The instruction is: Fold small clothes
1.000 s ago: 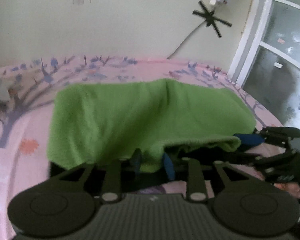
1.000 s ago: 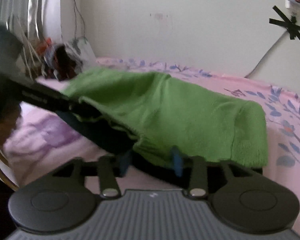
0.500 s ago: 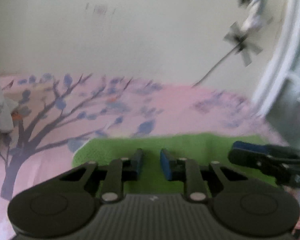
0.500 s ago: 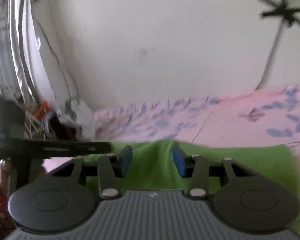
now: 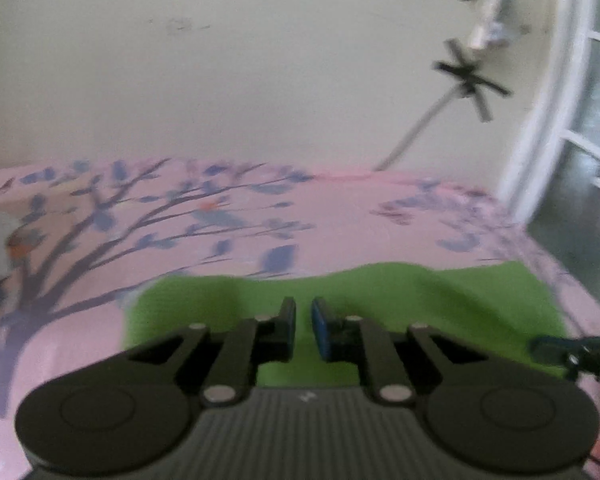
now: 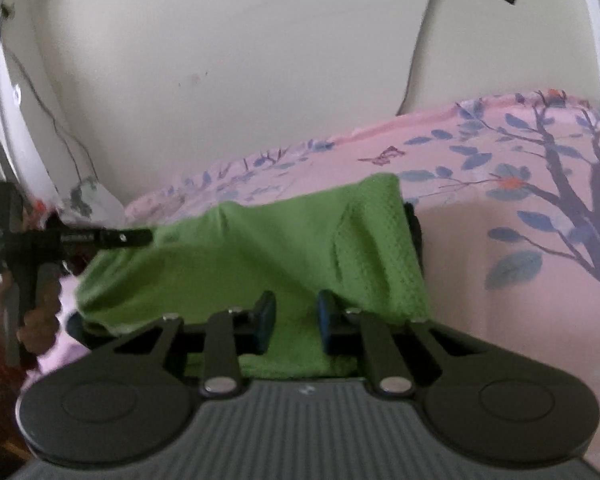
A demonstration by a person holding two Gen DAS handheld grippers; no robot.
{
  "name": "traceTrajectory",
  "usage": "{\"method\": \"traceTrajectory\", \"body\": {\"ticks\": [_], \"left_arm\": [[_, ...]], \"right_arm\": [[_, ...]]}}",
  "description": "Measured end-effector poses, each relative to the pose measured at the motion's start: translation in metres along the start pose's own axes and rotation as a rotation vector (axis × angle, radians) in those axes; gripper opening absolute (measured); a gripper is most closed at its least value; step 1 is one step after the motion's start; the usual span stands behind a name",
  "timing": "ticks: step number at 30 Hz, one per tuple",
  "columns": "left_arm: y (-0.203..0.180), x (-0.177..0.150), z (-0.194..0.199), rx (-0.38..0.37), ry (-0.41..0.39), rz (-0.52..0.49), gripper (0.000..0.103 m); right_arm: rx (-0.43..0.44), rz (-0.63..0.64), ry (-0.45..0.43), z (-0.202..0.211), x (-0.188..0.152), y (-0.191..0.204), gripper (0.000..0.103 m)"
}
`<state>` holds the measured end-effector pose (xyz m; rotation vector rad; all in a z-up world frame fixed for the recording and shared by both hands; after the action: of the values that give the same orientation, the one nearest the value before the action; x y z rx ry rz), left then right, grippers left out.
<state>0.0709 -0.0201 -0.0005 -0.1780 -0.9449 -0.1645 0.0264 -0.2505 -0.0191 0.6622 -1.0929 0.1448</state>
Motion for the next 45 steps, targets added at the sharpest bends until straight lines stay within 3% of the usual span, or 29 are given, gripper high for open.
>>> {"method": "traceTrajectory", "body": {"ticks": [2,4,7,9,10,11,22,27,42,45], "left_arm": [[-0.020,-0.002,0.002,-0.037,-0.008,-0.046,0.011],[-0.035,-0.006,-0.003,-0.048,-0.001,-0.090,0.014],[-0.041,-0.016,-0.019,-0.030,0.047,-0.095,0.014],[-0.038,-0.018,-0.025,-0.031,0.053,-0.081,0.014],[-0.037,-0.018,-0.026,-0.034,0.052,-0.075,0.014],[-0.036,-0.018,-0.026,-0.032,0.052,-0.070,0.014],[-0.038,-0.024,-0.024,0.028,-0.036,-0.104,0.014],[-0.044,-0.029,-0.019,0.068,-0.098,-0.165,0.014],[-0.043,-0.032,-0.015,0.104,-0.120,-0.167,0.021],[-0.043,-0.033,-0.015,0.105,-0.120,-0.165,0.022]], "right_arm": [[0.010,0.028,-0.059,0.001,0.015,0.007,0.042],[-0.006,0.064,-0.098,-0.005,0.033,0.010,0.042],[-0.083,0.101,-0.050,-0.034,0.043,-0.003,0.042],[-0.176,0.124,0.014,-0.056,0.037,-0.024,0.034],[-0.209,0.148,0.006,-0.060,0.036,-0.032,0.026],[-0.219,0.166,-0.004,-0.062,0.037,-0.036,0.025],[-0.258,0.174,-0.025,-0.061,0.036,-0.040,0.024],[-0.281,0.198,-0.019,-0.058,0.032,-0.035,0.025],[-0.332,0.281,0.021,-0.015,-0.015,0.001,0.029],[-0.333,0.297,0.029,-0.015,-0.018,0.003,0.034]]}}
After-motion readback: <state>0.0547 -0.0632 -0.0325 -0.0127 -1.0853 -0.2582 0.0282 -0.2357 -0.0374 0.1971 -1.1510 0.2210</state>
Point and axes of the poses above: each gripper's, at about its wrist camera, not at the fingertips, and z roughly against the way its jaws point, y to its left, x to its top, the point moved 8 cm from there along -z, roughly the way its jaws point, and after that the axes turned 13 degrees about x, right-handed, at the moved point
